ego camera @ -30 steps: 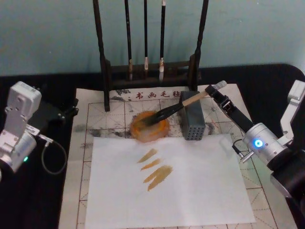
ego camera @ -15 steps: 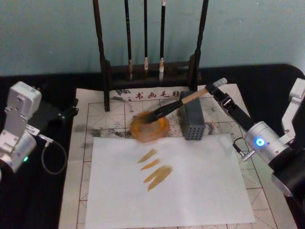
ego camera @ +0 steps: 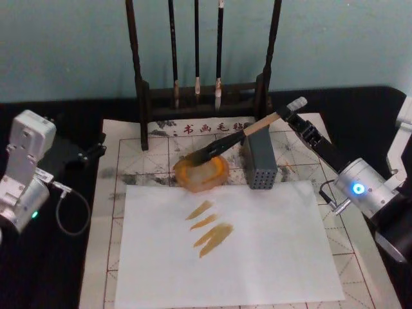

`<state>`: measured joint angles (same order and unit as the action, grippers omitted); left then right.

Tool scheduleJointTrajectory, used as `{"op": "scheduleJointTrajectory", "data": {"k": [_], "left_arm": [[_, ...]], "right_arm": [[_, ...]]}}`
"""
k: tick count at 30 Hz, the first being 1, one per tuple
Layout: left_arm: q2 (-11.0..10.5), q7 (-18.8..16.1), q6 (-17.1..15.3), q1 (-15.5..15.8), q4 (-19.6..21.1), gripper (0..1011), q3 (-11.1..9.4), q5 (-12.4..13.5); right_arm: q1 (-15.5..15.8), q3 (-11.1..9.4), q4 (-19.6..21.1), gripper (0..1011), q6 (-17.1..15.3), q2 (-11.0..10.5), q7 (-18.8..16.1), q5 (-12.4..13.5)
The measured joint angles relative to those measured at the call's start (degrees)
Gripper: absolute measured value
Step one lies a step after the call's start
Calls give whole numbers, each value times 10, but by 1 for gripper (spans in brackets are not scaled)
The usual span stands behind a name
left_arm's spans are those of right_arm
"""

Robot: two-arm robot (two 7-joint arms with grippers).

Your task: Pick up the brush from the inkstone, write on the paper, then place the brush back to its original position.

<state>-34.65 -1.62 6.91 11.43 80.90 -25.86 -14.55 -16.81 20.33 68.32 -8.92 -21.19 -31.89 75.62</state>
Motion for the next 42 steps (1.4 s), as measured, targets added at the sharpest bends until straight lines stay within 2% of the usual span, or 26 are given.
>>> {"op": "scheduleJointTrajectory", "data": {"k": [6, 16, 27, 42], "left_arm": [[0, 0, 0, 0, 0, 1001, 0, 0], [0, 0, 0, 0, 0, 1001, 0, 0], [0, 0, 0, 0, 0, 1001, 0, 0], [0, 0, 0, 0, 0, 1001, 0, 0]], "right_arm": [[3, 11, 20, 181, -3, -19, -8, 0], [11, 34, 58, 181, -15, -63, -23, -3], [15, 58, 97, 181, -18, -112, -29, -20], [9, 82, 116, 181, -14, -149, -27, -35]]}}
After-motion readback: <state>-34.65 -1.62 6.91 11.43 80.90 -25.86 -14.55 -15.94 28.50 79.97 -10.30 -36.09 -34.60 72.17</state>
